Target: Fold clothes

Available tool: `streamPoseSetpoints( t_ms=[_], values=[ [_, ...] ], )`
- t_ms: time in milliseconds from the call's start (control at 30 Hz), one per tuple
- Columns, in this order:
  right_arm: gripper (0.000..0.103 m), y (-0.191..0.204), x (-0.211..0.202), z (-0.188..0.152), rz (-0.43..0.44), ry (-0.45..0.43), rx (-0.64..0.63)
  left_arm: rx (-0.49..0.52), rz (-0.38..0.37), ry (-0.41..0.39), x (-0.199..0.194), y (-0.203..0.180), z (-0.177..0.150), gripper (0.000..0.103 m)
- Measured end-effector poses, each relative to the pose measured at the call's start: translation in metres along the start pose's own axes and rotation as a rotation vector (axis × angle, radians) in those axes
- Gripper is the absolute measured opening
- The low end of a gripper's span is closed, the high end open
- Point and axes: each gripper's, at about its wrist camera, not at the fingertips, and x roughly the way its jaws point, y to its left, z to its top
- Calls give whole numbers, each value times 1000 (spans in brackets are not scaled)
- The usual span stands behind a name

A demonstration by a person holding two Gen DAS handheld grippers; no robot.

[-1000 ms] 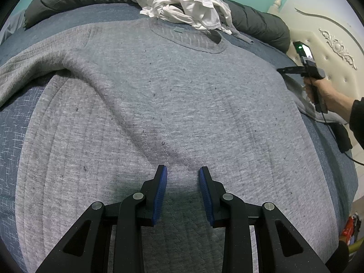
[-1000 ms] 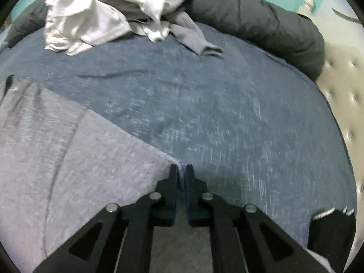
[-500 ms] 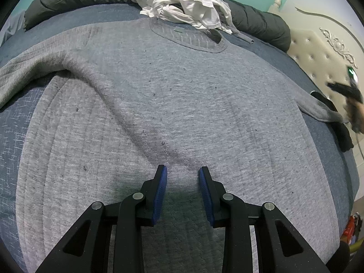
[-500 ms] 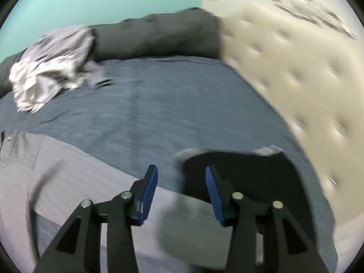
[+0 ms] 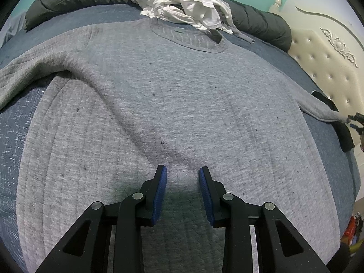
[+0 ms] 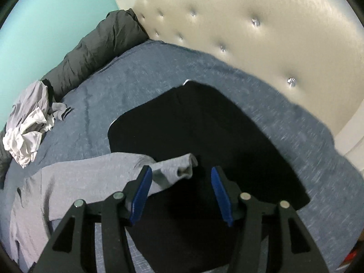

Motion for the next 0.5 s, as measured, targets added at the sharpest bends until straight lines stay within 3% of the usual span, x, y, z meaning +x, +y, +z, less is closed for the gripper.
streamPoseSetpoints(
  t_ms=[33, 100, 133, 200, 400, 500],
  values=[
    [53, 1, 2, -1, 18, 1, 10, 0, -1, 0, 0, 0, 0, 33],
    [31, 6, 6, -1, 29, 3, 16, -1, -1, 0, 0, 0, 0, 33],
    [27, 8, 8, -1, 35, 2, 18, -2, 0, 0, 1, -1, 0, 33],
    [7, 8, 4, -3, 46, -9, 28, -5, 1, 0, 1, -1, 0, 33],
    [5, -2, -11, -6, 80, -17, 50, -3, -5, 1, 0, 2, 0, 33],
    [5, -9, 1, -19, 15, 81, 33, -3, -4, 0, 0, 2, 0, 33]
  ],
)
